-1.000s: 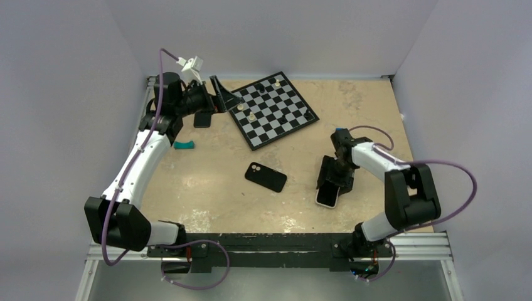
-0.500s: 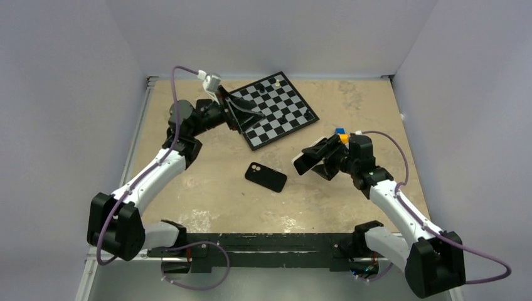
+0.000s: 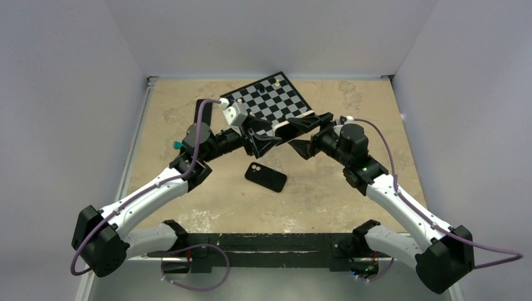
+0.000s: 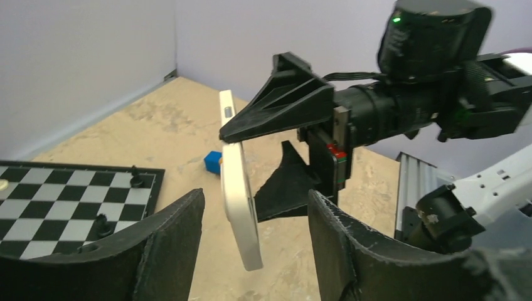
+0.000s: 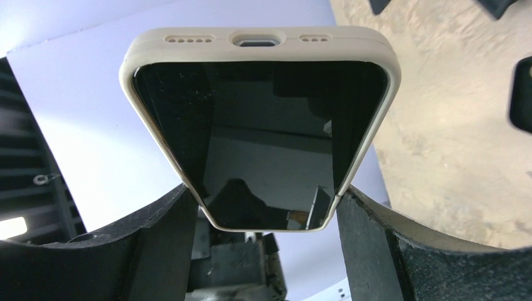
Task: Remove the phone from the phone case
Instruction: Adjust the phone.
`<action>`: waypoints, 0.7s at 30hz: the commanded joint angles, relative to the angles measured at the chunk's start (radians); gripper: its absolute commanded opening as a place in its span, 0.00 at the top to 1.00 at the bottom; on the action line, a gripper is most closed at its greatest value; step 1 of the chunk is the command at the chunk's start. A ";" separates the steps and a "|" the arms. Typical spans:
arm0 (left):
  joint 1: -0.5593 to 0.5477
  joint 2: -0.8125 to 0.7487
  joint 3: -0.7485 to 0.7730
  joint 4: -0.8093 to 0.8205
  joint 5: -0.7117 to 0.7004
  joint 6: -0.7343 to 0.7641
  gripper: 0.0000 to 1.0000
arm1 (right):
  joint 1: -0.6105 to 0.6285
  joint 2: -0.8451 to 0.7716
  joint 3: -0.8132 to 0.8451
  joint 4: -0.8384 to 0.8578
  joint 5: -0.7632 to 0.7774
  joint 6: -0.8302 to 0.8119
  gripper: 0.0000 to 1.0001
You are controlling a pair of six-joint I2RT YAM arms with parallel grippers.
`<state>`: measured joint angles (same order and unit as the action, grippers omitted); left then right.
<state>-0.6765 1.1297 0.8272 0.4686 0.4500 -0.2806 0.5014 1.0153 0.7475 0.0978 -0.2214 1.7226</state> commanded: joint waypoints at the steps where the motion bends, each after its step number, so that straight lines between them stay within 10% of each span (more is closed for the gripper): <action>1: -0.001 -0.019 -0.030 0.025 -0.124 0.057 0.38 | 0.061 0.014 0.095 0.139 0.095 0.064 1.00; 21: -0.002 0.016 -0.012 0.026 -0.072 0.002 0.71 | 0.155 0.052 0.126 0.195 0.137 0.083 1.00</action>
<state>-0.6765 1.1362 0.7795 0.4549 0.3370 -0.2722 0.6384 1.0832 0.7872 0.1768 -0.1238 1.7882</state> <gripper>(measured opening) 0.330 0.733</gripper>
